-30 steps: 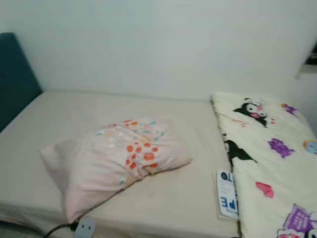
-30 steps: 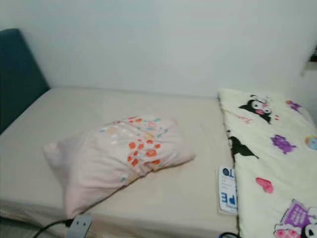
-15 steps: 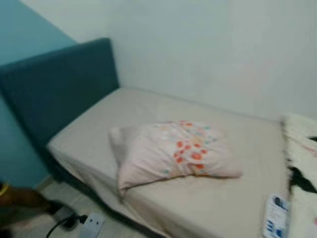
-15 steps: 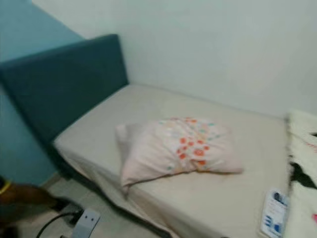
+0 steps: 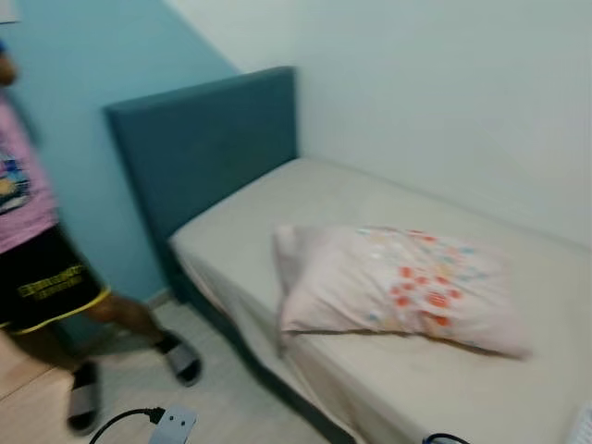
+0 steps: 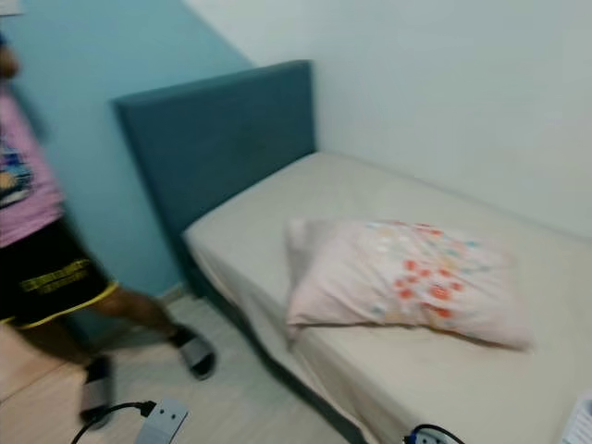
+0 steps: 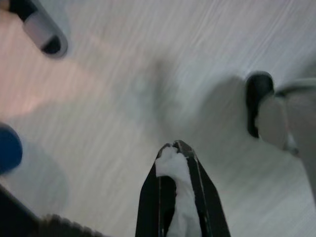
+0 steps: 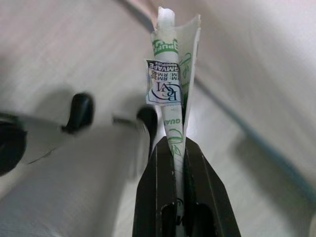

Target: Clean up the room

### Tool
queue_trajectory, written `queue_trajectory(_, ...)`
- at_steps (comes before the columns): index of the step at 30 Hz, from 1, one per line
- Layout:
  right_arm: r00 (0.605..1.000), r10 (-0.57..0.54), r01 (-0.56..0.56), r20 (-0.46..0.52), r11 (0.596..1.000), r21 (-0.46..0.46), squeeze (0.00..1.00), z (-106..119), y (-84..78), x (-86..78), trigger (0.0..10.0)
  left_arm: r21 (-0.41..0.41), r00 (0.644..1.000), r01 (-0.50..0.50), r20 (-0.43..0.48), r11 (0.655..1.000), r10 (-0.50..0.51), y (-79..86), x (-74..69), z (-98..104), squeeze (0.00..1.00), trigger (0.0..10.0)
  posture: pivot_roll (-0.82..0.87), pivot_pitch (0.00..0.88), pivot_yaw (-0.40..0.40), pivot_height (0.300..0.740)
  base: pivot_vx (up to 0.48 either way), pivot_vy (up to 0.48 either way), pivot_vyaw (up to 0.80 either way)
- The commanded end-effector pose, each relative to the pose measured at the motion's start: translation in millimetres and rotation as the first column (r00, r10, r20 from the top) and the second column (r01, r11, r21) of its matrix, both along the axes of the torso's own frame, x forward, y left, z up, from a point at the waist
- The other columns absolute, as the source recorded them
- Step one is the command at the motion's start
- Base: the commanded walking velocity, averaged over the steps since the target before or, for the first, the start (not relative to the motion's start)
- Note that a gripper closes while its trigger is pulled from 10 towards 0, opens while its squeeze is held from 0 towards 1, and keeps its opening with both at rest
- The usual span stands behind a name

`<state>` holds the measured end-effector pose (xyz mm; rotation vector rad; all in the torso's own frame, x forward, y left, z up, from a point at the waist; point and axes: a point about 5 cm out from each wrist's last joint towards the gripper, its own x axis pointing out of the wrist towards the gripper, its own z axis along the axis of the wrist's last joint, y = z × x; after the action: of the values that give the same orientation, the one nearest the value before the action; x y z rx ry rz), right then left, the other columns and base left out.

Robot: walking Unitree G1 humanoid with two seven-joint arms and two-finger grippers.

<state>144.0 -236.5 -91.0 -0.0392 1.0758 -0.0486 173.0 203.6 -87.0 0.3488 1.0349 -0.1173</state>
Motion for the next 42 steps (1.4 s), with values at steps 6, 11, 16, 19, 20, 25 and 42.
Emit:
queue_trajectory(6, 0.999, 0.043, -0.043, 0.004, 0.999, 0.008, 0.0, 0, 7.7, 3.8, 10.0, 0.021, 0.999, 0.033, -0.015, 0.999, -0.033, -2.6, -0.3, -1, 0.0, 10.0, 0.07, 0.0, 0.004, 0.721, 0.0, 0.0, 0.76)
queue_trajectory(11, 0.999, 0.048, -0.048, -0.005, 0.999, 0.016, 0.0, -2, 10.8, 0.1, 10.0, 0.05, 0.999, 0.044, -0.006, 0.998, -0.043, -3.3, -1.1, -1, 0.0, 10.0, 0.07, 0.0, 0.006, 0.721, 0.0, 0.0, 0.77)
queue_trajectory(16, 0.998, 0.063, -0.062, -0.031, 0.998, 0.023, 0.0, -7, 19.9, -7.2, 10.0, 0.07, 0.999, 0.051, -0.001, 0.996, -0.051, -3.0, -1.9, -1, 0.0, 10.0, 0.07, 0.0, 0.005, 0.721, 0.0, 0.0, 0.77)
queue_trajectory(19, 0.997, 0.068, -0.067, -0.038, 0.997, 0.026, 0.0, -8, 23.6, -8.6, 10.0, 0.075, 0.999, 0.051, -0.003, 0.996, -0.051, -1.9, -2.6, -2, 0.0, 10.0, 0.06, 0.0, 0.002, 0.721, 0.0, 0.0, 0.77)
queue_trajectory(20, 0.997, 0.068, -0.067, -0.038, 0.997, 0.026, 0.0, -8, 23.6, -8.6, 10.0, 0.075, 0.999, 0.051, -0.003, 0.996, -0.051, -1.9, -2.6, -2, 0.0, 10.0, 0.06, 0.0, 0.002, 0.721, 0.0, 0.0, 0.77)
queue_trajectory(25, 0.995, 0.094, -0.093, -0.043, 0.995, 0.036, 0.0, -10, 31.2, -8.7, 10.0, 0.092, 1.0, 0.002, 0.011, 0.996, -0.003, 5.9, -1.4, 0, 0.0, 10.0, 0.08, 0.001, 0.004, 0.721, 0.0, 0.0, 0.77)
queue_trajectory(42, 0.992, 0.059, -0.061, -0.107, 0.998, -0.012, 0.0, -12, -3.9, -43.3, 10.0, 0.035, 0.997, -0.071, 0.041, 0.997, 0.07, -1.5, 0.9, 0, 0.0, 10.0, 0.03, 0.005, -0.035, 0.721, 0.0, 0.0, 0.77)
